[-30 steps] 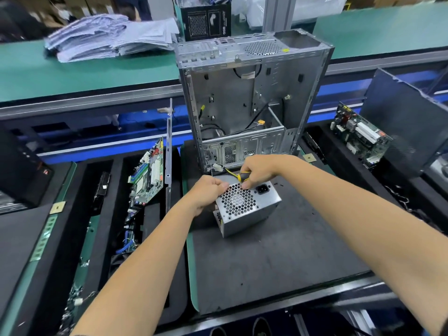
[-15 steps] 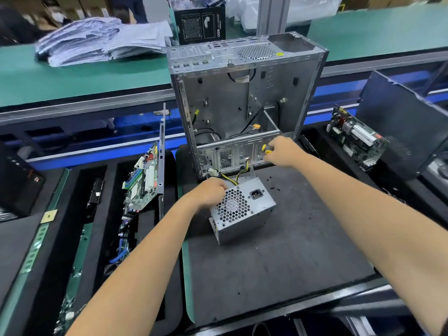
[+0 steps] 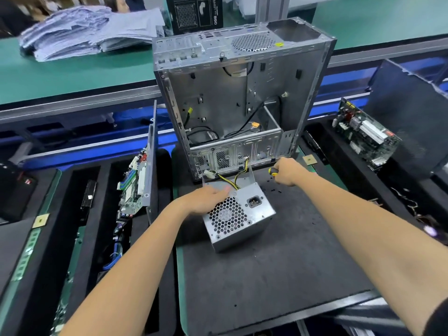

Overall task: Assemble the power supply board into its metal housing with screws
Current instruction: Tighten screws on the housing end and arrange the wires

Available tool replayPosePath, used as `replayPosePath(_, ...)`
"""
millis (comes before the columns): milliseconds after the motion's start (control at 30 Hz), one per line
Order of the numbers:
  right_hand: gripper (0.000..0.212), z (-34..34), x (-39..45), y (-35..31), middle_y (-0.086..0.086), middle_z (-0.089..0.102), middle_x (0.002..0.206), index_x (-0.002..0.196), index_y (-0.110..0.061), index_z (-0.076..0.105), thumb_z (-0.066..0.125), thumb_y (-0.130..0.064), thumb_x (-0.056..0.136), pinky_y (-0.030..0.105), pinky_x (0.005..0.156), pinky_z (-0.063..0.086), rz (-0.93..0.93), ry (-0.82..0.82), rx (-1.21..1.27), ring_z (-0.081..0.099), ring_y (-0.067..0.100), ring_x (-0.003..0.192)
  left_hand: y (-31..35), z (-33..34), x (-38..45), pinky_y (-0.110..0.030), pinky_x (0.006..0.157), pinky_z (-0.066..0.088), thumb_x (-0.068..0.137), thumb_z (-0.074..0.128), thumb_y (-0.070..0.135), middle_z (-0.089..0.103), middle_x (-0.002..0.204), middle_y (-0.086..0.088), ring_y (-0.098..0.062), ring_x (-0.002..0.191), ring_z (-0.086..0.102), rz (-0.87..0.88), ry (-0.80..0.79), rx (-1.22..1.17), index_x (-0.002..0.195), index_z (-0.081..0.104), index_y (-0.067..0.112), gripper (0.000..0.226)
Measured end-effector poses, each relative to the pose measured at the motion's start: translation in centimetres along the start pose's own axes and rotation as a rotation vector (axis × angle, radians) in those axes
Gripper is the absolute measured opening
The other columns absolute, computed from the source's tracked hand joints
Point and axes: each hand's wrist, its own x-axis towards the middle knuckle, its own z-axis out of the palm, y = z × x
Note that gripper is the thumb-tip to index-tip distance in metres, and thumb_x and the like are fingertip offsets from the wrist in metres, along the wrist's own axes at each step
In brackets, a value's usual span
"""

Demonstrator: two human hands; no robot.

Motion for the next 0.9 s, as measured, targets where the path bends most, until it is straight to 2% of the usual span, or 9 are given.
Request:
replayPosePath(67, 0.039, 0.4, 0.7, -0.1, 0.007, 0.039, 0.06, 0.058, -0.011, 0.034, 0.05, -0.012, 0.093, 0.029, 0.059, 0.033, -0.008, -0.025, -0.008, 0.039, 0.025, 0.066, -0.2, 0.2, 0.3, -0.025, 0.088, 0.033, 0.087, 0.018, 0.076, 0.054, 0.123, 0.003, -0.009, 0.11, 0.051, -0.022, 0.022, -0.076, 0.122, 0.059, 0.028, 0.072)
replayPosePath(167, 0.037, 1.0, 1.6, -0.4, 0.006, 0.041, 0.061, 0.059, -0.01, 0.036, 0.054, -0.011, 0.091, 0.028, 0.061, 0.034, -0.039, -0.044, -0.031, 0.042, 0.025, 0.069, -0.2, 0.3, 0.6, -0.022, 0.086, 0.03, 0.09, 0.021, 0.072, 0.051, 0.128, -0.002, -0.009, 0.106, 0.05, -0.04, 0.05, -0.145, 0.12, 0.062, 0.024, 0.07)
replayPosePath(233, 0.038, 1.4, 2.1, -0.8, 0.005, 0.044, 0.065, 0.06, -0.012, 0.037, 0.06, -0.014, 0.089, 0.027, 0.063, 0.036, -0.06, -0.061, -0.038, 0.045, 0.025, 0.072, -0.4, 0.5, 0.9, -0.023, 0.092, 0.03, 0.09, 0.021, 0.072, 0.049, 0.14, -0.004, -0.013, 0.12, 0.05, -0.046, 0.046, -0.15, 0.129, 0.057, 0.023, 0.072)
replayPosePath(267, 0.039, 1.5, 2.3, -1.1, 0.005, 0.046, 0.067, 0.06, -0.013, 0.038, 0.064, -0.018, 0.088, 0.027, 0.064, 0.037, -0.071, -0.069, -0.047, 0.047, 0.025, 0.073, -0.3, 0.4, 0.8, -0.026, 0.099, 0.028, 0.091, 0.021, 0.072, 0.041, 0.149, -0.004, -0.018, 0.133, 0.042, -0.058, 0.045, -0.151, 0.14, 0.048, 0.02, 0.077)
replayPosePath(333, 0.042, 1.9, 2.6, -1.5, 0.004, 0.047, 0.067, 0.06, -0.015, 0.039, 0.07, -0.026, 0.085, 0.027, 0.066, 0.039, -0.088, -0.077, -0.045, 0.049, 0.026, 0.075, -0.2, 0.4, 0.9, -0.031, 0.108, 0.023, 0.09, 0.018, 0.072, 0.03, 0.156, -0.003, -0.02, 0.142, 0.03, -0.074, 0.052, -0.147, 0.148, 0.035, 0.017, 0.082)
replayPosePath(500, 0.034, 3.1, 3.2, -1.8, 0.008, 0.053, 0.073, 0.062, -0.011, 0.043, 0.068, -0.019, 0.083, 0.029, 0.064, 0.041, -0.067, -0.062, -0.06, 0.054, 0.029, 0.076, -0.1, 0.4, 1.4, -0.029, 0.101, 0.025, 0.09, 0.016, 0.073, 0.033, 0.155, -0.004, -0.021, 0.14, 0.033, -0.087, 0.06, -0.162, 0.146, 0.038, 0.016, 0.084)
replayPosePath(633, 0.017, 3.5, 3.5, -1.9, 0.012, 0.057, 0.08, 0.072, -0.005, 0.05, 0.059, -0.01, 0.086, 0.032, 0.063, 0.043, -0.077, -0.048, -0.074, 0.057, 0.032, 0.078, -0.3, 0.4, 1.6, -0.032, 0.108, 0.025, 0.089, 0.019, 0.074, 0.033, 0.155, -0.004, -0.021, 0.141, 0.032, -0.082, 0.051, -0.173, 0.145, 0.04, 0.014, 0.084)
replayPosePath(767, 0.016, 3.8, 3.5, -1.9, 0.015, 0.059, 0.087, 0.071, -0.007, 0.048, 0.054, -0.007, 0.085, 0.031, 0.064, 0.042, -0.09, -0.056, -0.105, 0.054, 0.031, 0.077, -0.2, 0.4, 1.5, -0.031, 0.105, 0.027, 0.088, 0.021, 0.075, 0.036, 0.153, -0.004, -0.021, 0.139, 0.036, -0.082, 0.056, -0.173, 0.144, 0.042, 0.013, 0.086)
replayPosePath(900, 0.008, 3.9, 3.5, -1.4, 0.017, 0.063, 0.102, 0.091, -0.003, 0.058, 0.054, -0.008, 0.087, 0.031, 0.068, 0.043, -0.11, -0.068, -0.092, 0.057, 0.033, 0.087, -0.2, 0.4, 1.5, -0.03, 0.105, 0.029, 0.088, 0.024, 0.073, 0.041, 0.15, -0.006, -0.02, 0.136, 0.04, -0.061, 0.067, -0.175, 0.141, 0.047, 0.012, 0.084)
